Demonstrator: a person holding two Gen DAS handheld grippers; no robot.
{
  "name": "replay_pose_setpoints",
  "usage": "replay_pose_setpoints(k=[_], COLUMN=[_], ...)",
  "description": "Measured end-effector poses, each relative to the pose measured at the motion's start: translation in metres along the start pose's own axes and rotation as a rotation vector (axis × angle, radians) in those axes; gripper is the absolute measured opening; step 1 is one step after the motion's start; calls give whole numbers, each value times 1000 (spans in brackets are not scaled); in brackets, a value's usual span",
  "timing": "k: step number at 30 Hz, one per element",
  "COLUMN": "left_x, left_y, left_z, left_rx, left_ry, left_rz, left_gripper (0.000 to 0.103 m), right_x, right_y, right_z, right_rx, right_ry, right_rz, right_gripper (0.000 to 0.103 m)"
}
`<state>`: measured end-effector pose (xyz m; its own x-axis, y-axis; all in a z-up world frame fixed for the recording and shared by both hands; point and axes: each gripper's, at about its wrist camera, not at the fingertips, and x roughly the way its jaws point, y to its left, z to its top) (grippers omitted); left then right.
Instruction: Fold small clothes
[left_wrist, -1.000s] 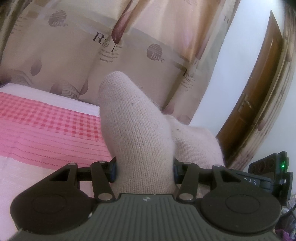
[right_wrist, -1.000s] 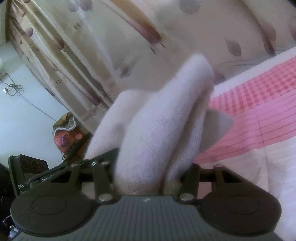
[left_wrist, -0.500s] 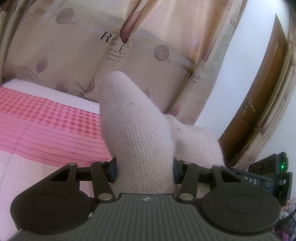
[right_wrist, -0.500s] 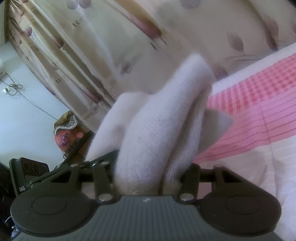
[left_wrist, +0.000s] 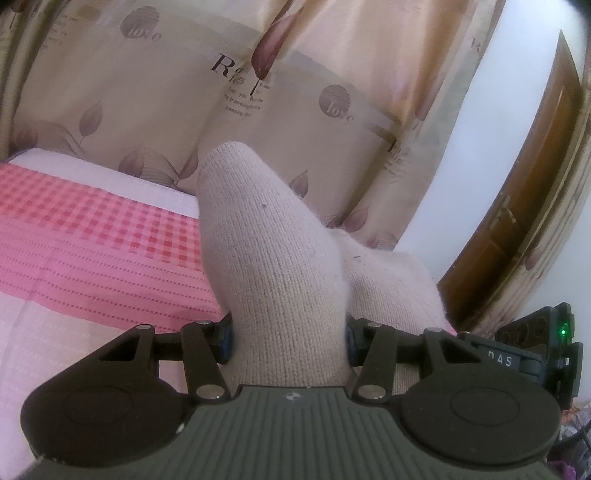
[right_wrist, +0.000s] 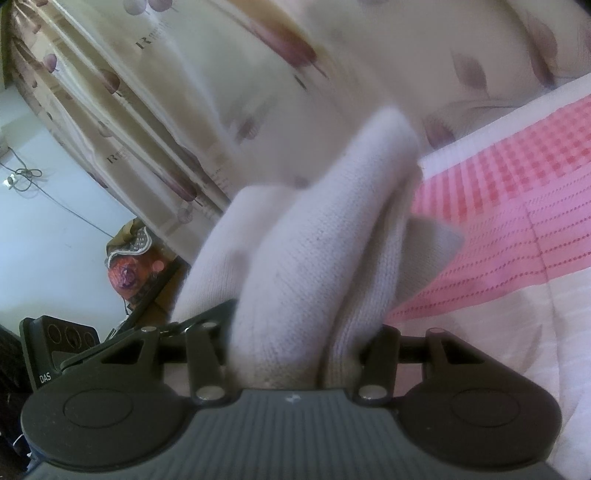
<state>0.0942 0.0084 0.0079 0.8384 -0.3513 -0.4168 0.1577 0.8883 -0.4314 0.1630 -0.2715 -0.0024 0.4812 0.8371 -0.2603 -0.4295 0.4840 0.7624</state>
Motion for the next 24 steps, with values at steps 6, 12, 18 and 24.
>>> replay_pose_setpoints(k=[6,12,18,24], left_x=[5,10,13,15], left_y=[2,6,8,9], left_z=[-2,-3,-3,-4], left_rx=[-7,-18,-31,-36], left_ry=[9,19,28,32], left_rz=[5,3,0,1], left_gripper=[52,52,52,52], right_x=[4,5,7,8], right_y=[-2,-3,-4,-3], right_z=[-2,-4,-6,-5], right_rx=[15,36,46,45], right_ry=[3,-2,-1,0], right_rz=[-5,-12,-20,-22], right_gripper=[51,51,51,51])
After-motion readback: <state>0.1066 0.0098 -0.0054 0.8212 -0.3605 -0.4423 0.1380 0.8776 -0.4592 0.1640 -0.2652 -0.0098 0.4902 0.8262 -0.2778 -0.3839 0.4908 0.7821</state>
